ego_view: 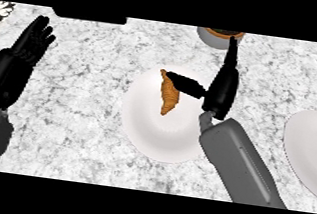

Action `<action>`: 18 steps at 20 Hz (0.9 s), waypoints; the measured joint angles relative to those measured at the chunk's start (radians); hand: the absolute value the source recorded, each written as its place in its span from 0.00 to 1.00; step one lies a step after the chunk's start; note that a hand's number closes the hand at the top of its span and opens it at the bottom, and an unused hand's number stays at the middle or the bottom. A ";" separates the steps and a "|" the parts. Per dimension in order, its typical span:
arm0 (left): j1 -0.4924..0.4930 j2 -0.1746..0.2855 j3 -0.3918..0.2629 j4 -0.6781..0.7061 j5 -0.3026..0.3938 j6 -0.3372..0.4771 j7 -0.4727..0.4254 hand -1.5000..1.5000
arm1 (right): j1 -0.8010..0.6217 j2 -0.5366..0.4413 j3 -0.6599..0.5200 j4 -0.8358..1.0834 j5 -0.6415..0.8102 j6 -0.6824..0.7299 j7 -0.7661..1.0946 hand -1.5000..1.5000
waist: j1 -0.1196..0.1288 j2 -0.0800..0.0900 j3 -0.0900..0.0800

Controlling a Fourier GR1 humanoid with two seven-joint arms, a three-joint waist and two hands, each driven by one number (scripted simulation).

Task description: Pick the croissant from the plate and place it in the plate

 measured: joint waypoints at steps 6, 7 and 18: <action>0.001 -0.009 0.002 -0.025 -0.004 0.009 0.034 0.50 | 0.262 -0.109 -0.012 -0.300 -0.051 0.024 -0.059 0.00 | -0.009 -0.001 0.000; 0.015 -0.010 0.004 -0.036 -0.003 0.007 0.030 0.50 | 0.317 -0.130 -0.011 -0.347 -0.064 0.028 -0.079 0.00 | -0.009 -0.001 0.000; 0.008 -0.033 -0.005 -0.037 -0.032 0.008 0.028 0.50 | 0.767 -0.314 -0.099 -0.726 -0.250 0.172 -0.297 0.00 | -0.007 0.001 0.000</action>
